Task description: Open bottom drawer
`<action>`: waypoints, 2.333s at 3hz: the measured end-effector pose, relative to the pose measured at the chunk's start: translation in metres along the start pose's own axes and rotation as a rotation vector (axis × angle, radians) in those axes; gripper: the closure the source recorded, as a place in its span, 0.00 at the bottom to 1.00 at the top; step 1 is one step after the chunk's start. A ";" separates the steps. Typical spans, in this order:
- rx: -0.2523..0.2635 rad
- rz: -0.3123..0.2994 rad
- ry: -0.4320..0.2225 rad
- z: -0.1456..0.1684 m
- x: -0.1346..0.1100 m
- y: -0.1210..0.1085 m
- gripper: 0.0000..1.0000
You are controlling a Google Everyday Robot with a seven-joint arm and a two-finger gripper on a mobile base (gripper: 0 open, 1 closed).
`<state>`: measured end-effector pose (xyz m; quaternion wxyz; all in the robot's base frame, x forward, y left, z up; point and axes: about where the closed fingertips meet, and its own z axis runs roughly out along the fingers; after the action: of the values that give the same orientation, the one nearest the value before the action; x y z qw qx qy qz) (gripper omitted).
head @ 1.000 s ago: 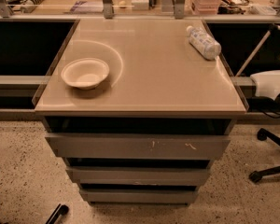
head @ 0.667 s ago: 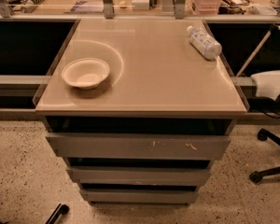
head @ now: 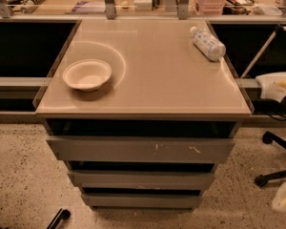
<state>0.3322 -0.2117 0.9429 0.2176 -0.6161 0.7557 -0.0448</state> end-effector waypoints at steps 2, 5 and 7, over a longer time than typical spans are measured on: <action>0.085 -0.080 -0.138 0.039 -0.030 0.049 0.00; -0.039 -0.068 -0.196 0.172 -0.048 0.075 0.00; -0.296 0.066 -0.234 0.344 -0.013 0.203 0.00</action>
Offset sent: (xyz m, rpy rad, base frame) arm -0.0239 0.0328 -0.0182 0.0380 -0.0920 0.0599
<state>0.2813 -0.0825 0.5684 0.2125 -0.6172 0.7434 0.1459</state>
